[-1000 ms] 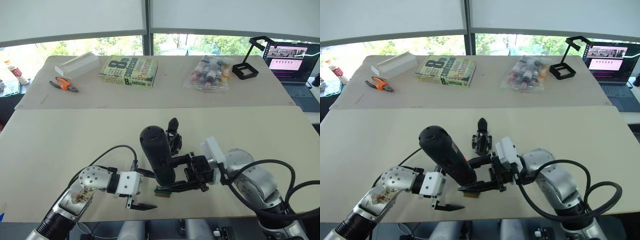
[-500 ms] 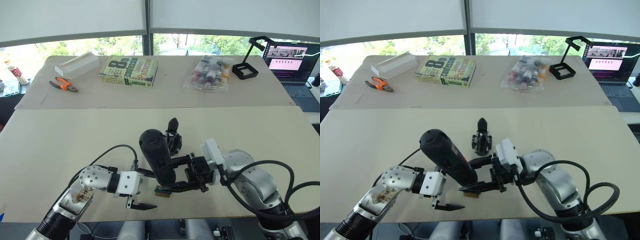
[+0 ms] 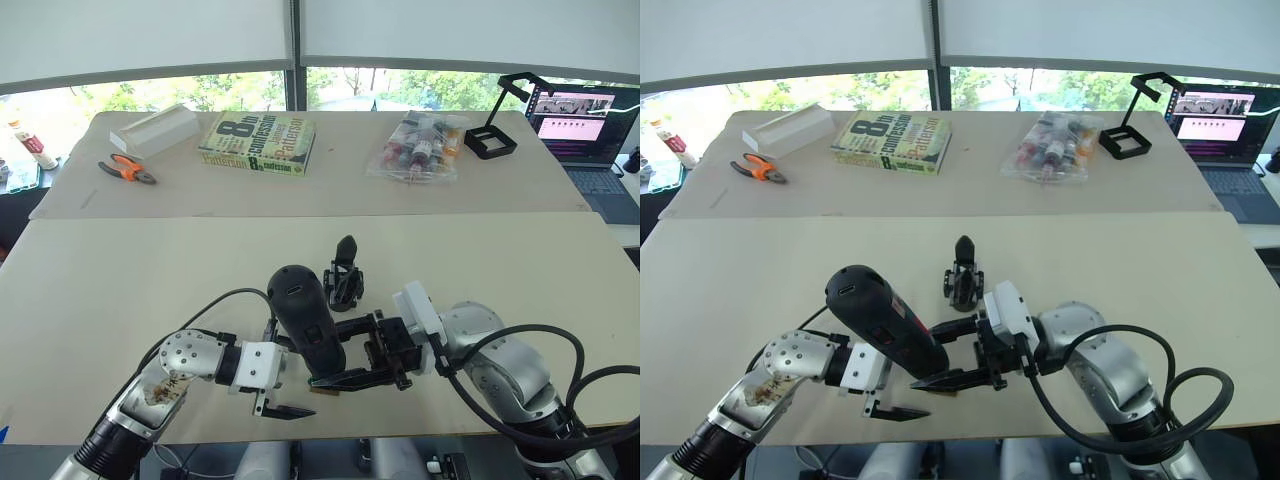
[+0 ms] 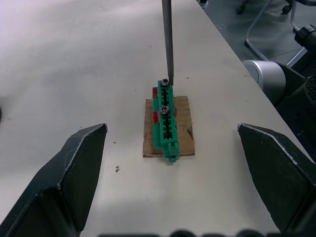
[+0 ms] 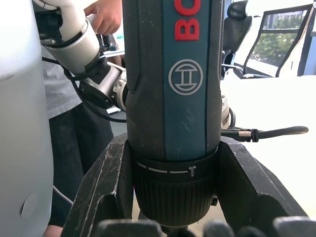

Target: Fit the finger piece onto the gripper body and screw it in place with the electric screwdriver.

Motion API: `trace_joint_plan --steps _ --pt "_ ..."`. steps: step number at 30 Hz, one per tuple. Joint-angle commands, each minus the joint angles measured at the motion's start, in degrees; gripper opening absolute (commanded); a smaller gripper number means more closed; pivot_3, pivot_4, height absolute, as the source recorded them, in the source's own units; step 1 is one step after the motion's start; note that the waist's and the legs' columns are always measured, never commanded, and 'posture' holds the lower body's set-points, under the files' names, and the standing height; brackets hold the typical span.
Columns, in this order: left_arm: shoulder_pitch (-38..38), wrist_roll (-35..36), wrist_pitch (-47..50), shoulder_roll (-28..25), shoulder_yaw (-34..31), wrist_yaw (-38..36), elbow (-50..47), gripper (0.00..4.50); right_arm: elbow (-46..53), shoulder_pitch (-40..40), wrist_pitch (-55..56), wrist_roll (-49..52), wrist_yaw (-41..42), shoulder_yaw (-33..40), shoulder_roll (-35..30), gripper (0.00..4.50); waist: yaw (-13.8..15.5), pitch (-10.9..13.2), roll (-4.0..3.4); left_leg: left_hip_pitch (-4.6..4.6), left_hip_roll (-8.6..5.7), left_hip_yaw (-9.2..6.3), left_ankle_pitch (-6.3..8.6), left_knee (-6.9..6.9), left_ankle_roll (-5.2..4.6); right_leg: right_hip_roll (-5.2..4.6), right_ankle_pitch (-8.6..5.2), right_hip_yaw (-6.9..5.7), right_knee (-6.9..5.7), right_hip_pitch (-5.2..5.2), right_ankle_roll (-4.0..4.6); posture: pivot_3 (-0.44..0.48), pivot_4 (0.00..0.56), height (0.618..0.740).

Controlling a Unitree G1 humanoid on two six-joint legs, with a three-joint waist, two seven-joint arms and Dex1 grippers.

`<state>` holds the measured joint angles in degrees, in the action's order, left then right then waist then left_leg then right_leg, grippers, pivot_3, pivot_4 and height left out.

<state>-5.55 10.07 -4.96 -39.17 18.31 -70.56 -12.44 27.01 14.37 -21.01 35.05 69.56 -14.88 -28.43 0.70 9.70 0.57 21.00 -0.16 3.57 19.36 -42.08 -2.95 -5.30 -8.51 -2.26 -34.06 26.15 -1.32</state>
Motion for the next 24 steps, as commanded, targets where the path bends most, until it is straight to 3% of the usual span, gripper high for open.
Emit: trace_joint_plan --steps 1,24 --pt "-0.16 0.14 -0.53 -0.13 -0.03 0.17 -0.58 4.50 1.87 -0.09 0.84 1.39 -0.44 0.63 0.36 1.90 -0.01 0.00 0.00 0.00 0.00 0.00 0.00 0.00 0.00 0.00 0.00 0.00 0.00 0.00 0.00 0.000 0.150 0.740" --pt "-0.82 -0.43 -0.71 0.42 0.23 0.27 -0.24 4.50 5.50 -1.62 -0.68 3.51 -1.26 0.13 -1.69 1.90 0.04 0.00 0.01 0.00 0.00 -0.01 0.01 -0.01 -0.02 -0.01 0.00 0.00 0.00 0.00 0.00 0.000 0.150 0.740"
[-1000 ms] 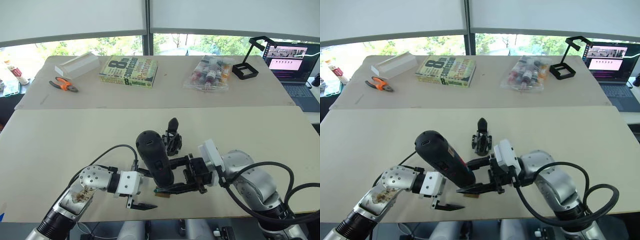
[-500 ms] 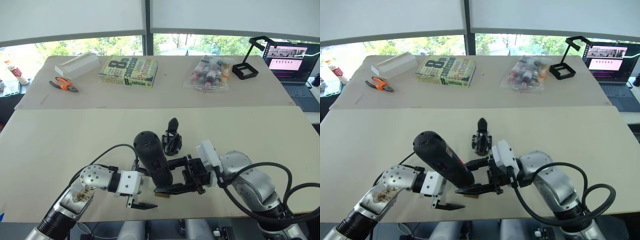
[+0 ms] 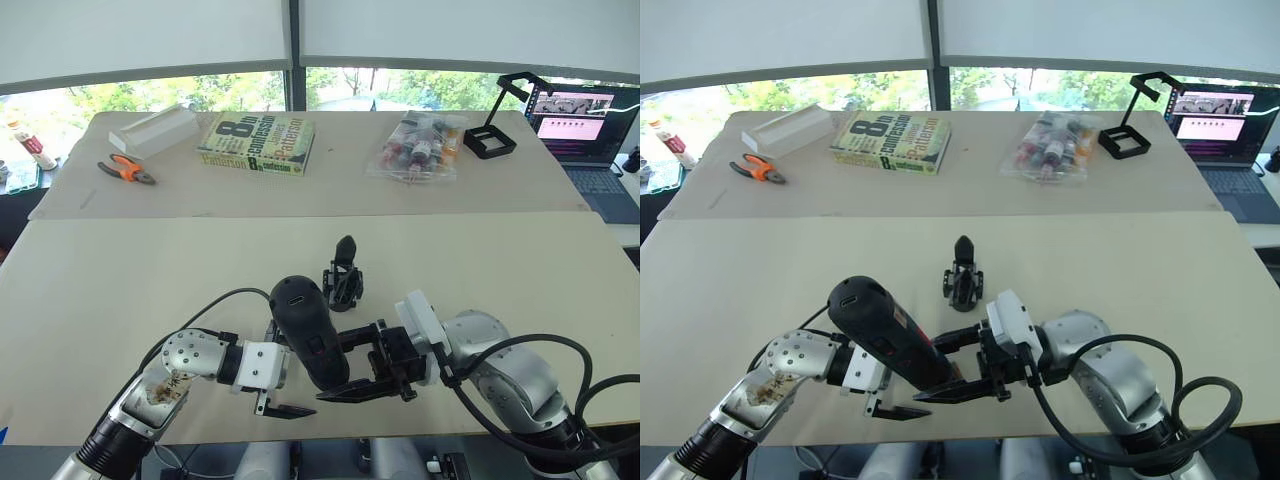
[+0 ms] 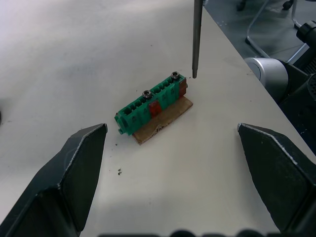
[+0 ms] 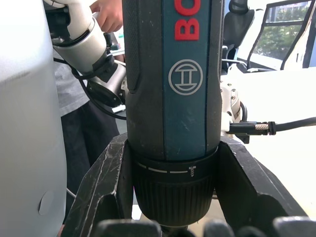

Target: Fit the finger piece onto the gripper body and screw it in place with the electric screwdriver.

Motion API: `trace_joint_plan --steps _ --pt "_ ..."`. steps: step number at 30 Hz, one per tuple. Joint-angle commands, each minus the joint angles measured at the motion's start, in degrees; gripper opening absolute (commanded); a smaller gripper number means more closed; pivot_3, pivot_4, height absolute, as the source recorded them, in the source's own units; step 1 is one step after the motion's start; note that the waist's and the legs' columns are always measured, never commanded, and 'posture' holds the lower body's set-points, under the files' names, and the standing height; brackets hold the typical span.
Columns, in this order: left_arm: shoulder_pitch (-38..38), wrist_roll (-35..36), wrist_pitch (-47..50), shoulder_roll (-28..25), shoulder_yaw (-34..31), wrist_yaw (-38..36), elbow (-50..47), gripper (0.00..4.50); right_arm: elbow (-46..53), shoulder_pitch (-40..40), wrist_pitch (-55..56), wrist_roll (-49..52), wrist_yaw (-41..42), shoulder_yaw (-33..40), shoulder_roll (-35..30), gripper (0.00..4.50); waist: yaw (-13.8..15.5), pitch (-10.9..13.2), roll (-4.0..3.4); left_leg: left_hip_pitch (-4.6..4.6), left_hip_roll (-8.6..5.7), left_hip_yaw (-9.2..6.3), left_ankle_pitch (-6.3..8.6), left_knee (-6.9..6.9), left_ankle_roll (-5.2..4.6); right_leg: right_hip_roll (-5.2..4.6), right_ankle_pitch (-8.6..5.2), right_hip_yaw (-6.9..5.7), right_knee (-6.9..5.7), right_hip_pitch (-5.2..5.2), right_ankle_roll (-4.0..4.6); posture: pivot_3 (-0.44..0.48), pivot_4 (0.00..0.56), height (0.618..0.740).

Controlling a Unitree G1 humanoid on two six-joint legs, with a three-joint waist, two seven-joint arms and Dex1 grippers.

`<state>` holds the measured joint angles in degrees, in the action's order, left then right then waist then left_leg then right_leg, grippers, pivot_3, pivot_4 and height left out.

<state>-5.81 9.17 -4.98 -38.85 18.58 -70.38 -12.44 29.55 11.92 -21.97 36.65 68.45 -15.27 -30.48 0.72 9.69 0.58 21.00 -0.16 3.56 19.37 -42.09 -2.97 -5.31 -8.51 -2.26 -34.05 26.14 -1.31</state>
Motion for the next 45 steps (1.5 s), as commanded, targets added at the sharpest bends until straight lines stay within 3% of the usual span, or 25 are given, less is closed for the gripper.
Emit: trace_joint_plan --steps 1,45 --pt "-0.64 0.46 -0.69 0.17 -0.01 0.10 -0.19 4.50 2.92 1.05 0.20 2.03 -0.12 0.64 0.31 1.90 0.01 0.00 0.00 0.00 -0.01 0.00 0.00 -0.01 0.00 0.00 0.00 0.00 0.00 0.00 0.00 0.000 0.150 0.740" --pt "-1.76 0.24 -0.71 0.89 0.41 0.20 0.97 4.50 0.08 4.05 0.08 2.46 0.53 2.67 0.65 1.90 -0.03 -0.01 0.02 0.00 0.00 0.00 0.01 -0.01 -0.02 0.00 0.00 0.00 0.00 0.00 0.00 0.000 0.150 0.740"
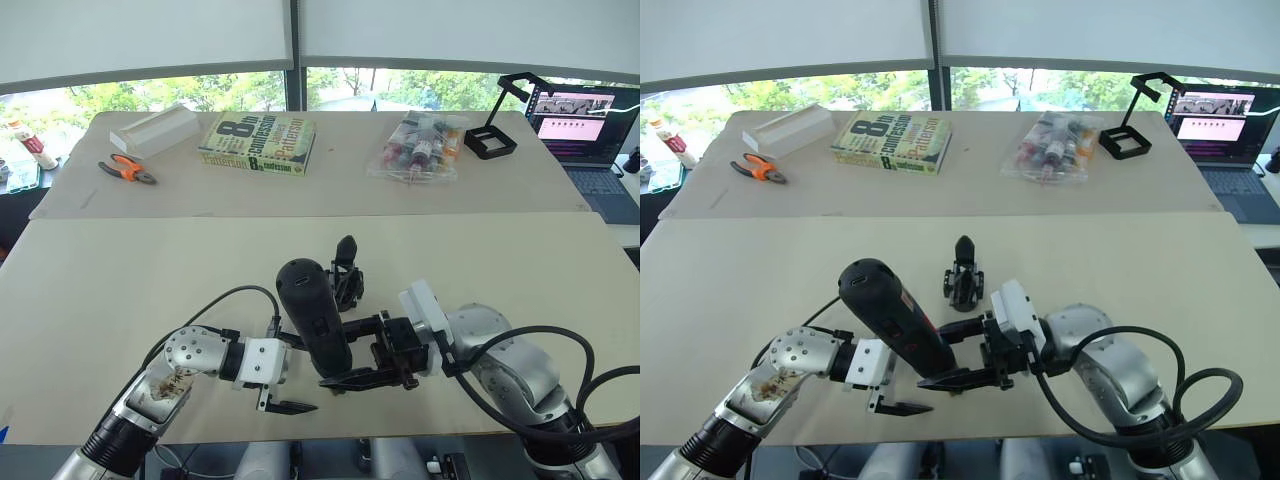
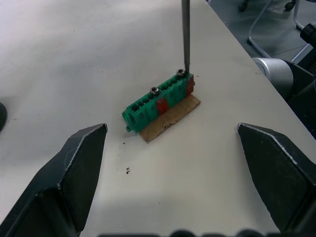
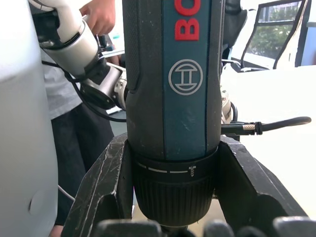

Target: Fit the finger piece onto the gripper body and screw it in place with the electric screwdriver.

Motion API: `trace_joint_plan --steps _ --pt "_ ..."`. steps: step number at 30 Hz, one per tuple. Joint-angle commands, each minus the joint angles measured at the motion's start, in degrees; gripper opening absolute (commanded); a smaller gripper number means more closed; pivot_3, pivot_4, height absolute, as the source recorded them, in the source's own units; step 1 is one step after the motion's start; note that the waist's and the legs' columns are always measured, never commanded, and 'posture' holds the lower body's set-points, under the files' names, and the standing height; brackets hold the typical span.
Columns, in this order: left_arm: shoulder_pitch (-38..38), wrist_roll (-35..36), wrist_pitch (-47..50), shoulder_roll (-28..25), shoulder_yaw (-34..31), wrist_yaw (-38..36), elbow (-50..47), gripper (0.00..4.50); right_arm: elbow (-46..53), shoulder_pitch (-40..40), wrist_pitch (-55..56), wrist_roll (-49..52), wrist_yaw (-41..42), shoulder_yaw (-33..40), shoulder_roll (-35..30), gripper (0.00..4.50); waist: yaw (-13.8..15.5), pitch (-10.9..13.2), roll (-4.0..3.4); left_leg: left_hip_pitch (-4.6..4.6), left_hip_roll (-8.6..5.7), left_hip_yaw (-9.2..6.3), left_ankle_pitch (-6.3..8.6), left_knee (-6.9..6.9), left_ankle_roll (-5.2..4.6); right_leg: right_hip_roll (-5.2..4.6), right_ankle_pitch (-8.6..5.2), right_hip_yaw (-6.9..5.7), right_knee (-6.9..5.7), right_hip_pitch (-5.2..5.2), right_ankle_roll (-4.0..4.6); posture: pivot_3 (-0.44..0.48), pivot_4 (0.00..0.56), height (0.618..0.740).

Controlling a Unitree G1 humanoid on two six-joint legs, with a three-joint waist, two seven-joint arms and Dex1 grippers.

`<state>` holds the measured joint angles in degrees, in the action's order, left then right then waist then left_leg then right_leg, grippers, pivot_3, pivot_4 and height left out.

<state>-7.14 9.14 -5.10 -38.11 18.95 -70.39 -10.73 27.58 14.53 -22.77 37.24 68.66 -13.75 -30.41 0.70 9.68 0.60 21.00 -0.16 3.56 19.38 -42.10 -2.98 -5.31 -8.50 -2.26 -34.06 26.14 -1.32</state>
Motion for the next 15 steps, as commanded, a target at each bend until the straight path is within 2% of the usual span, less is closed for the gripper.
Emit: trace_joint_plan --steps 1,15 --pt "-0.43 0.26 -0.60 0.15 0.06 0.22 -0.76 4.50 2.17 1.55 0.78 1.95 0.24 1.13 0.59 1.90 0.00 0.00 0.00 0.00 0.00 0.00 0.00 0.00 0.01 0.00 0.00 0.00 0.00 0.00 0.00 0.000 0.150 0.740" --pt "-0.56 0.21 -0.50 0.32 0.06 0.44 -0.87 4.50 0.61 2.93 0.37 2.02 0.89 0.96 0.42 1.90 0.00 0.00 0.00 0.01 -0.01 0.00 0.00 0.00 0.00 0.00 0.00 -0.01 0.00 0.00 0.00 0.000 0.150 0.740"
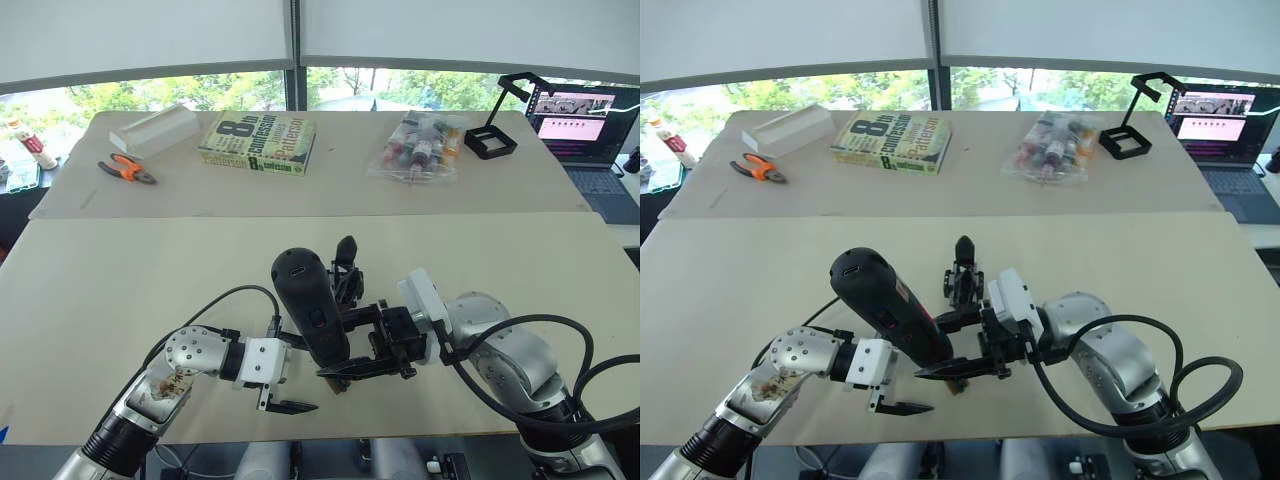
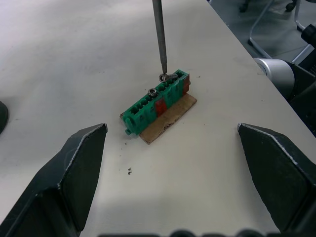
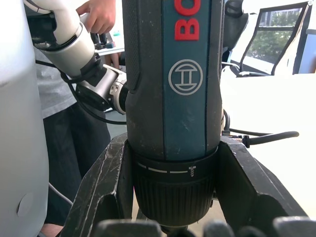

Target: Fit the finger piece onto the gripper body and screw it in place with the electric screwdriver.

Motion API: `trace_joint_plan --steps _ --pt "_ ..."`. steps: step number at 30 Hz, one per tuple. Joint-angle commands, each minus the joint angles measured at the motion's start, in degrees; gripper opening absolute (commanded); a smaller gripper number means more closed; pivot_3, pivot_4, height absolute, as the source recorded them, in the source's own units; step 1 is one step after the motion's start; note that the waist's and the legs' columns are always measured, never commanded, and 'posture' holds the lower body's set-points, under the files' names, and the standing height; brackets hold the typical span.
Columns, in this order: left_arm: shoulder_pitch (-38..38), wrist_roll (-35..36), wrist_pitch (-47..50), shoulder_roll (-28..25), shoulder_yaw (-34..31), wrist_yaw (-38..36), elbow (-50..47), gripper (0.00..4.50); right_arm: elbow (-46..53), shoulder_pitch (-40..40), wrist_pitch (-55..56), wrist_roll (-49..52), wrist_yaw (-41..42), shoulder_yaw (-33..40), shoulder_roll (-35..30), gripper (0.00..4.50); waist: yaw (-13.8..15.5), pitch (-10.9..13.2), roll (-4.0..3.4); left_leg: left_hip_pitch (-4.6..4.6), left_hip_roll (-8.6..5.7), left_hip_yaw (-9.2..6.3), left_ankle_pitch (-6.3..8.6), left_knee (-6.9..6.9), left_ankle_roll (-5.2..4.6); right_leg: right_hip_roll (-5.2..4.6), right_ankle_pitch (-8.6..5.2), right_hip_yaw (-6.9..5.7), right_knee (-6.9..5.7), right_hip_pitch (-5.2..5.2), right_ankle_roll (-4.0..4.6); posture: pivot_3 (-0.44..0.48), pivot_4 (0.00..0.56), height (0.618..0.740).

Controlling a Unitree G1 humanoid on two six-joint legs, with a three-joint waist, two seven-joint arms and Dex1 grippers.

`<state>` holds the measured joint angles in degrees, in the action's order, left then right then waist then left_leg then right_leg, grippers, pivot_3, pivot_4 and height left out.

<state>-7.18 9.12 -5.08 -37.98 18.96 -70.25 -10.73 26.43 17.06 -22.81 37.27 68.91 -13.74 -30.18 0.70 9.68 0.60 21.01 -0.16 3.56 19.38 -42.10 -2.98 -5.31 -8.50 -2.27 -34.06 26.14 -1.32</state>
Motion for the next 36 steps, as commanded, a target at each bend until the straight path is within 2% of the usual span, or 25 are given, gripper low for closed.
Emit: trace_joint_plan --steps 1,36 --pt "-0.49 0.21 -0.59 0.18 0.02 0.33 -0.83 4.50 2.01 0.25 0.33 2.06 0.61 0.98 0.11 1.90 0.02 0.00 0.00 0.00 0.00 0.00 0.00 0.00 0.00 0.00 0.00 0.00 0.00 0.00 0.00 0.000 0.150 0.740" --pt "-0.73 0.09 -1.22 0.47 0.16 0.21 -0.22 4.50 4.31 -1.22 1.20 3.27 1.46 2.65 -0.64 1.90 0.02 0.00 0.00 0.00 0.01 -0.01 0.01 0.00 -0.03 0.00 0.00 0.00 0.01 0.00 0.00 0.000 0.150 0.740"
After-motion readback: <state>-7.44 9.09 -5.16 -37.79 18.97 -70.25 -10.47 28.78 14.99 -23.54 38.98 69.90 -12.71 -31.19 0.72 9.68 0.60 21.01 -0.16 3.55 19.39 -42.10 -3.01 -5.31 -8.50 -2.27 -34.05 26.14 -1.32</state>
